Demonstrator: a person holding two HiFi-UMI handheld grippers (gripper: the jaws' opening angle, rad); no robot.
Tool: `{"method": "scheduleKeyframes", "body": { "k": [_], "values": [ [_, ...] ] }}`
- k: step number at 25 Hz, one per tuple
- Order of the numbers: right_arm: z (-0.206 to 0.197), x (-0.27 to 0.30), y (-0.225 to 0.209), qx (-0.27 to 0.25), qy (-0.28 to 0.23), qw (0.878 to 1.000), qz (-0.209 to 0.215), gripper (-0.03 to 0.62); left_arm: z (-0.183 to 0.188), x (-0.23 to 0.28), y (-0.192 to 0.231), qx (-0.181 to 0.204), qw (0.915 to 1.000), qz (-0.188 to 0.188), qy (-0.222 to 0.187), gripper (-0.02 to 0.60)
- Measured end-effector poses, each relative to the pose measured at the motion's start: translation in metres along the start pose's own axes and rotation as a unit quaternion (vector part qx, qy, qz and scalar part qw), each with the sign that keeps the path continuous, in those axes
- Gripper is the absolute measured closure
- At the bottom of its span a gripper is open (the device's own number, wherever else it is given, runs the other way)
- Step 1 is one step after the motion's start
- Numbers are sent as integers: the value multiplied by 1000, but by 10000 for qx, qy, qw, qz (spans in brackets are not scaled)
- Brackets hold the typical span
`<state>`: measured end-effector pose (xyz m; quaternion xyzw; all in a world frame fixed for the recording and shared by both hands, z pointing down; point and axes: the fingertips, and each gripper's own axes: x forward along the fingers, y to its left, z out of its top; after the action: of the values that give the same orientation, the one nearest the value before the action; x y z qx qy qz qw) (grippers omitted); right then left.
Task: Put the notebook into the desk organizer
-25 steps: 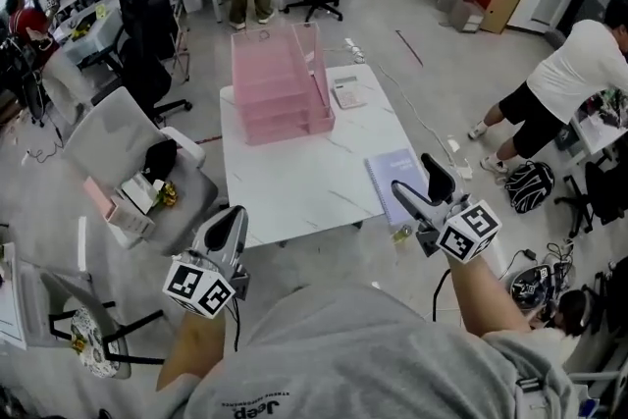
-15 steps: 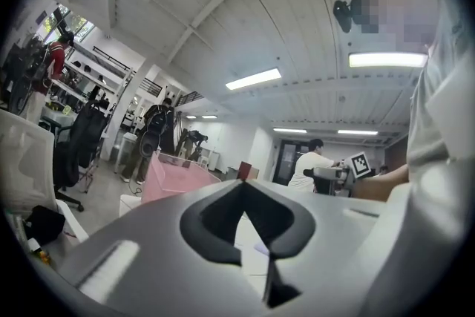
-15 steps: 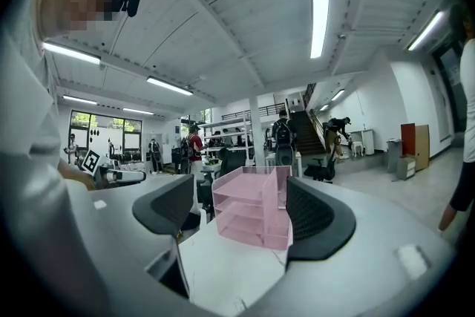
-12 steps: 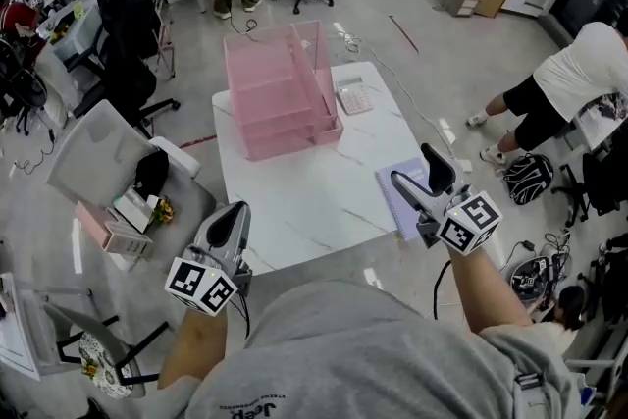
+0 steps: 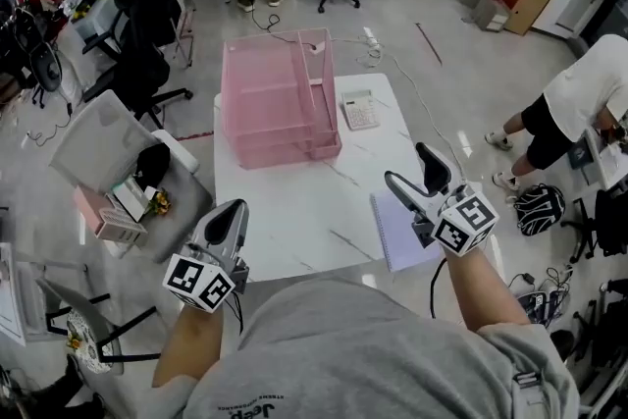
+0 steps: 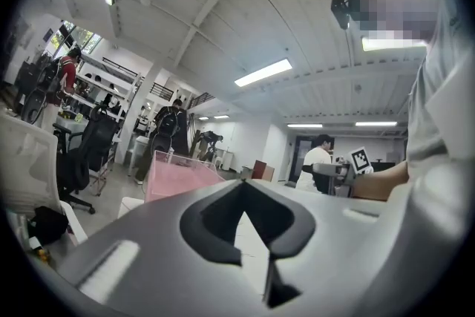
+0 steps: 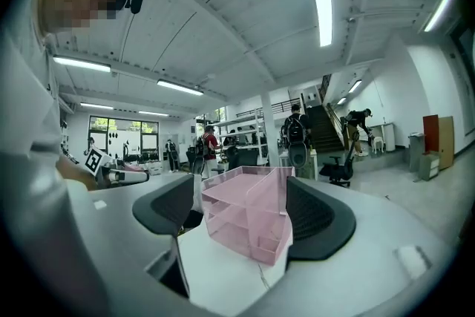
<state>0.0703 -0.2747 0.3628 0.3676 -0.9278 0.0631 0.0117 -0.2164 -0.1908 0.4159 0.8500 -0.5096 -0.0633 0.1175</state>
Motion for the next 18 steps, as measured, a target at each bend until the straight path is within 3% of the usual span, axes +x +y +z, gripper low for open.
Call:
{"method": "scheduleKeyframes", "body": {
  "k": [6,12,18],
  "values": [
    [-13,-2,-44,79,0,9999,-67,226,-15,49,-15,53,9997,-100,200,526],
    [-45,-30,-77,388,43,9956,-856,226,-39,110,-32,253,9935,-932,606,526],
    [-103,-91,-85,1094,230,9781,-1755,227,-87,149,-82,328,9728,-2003,1112,526]
  ]
}}
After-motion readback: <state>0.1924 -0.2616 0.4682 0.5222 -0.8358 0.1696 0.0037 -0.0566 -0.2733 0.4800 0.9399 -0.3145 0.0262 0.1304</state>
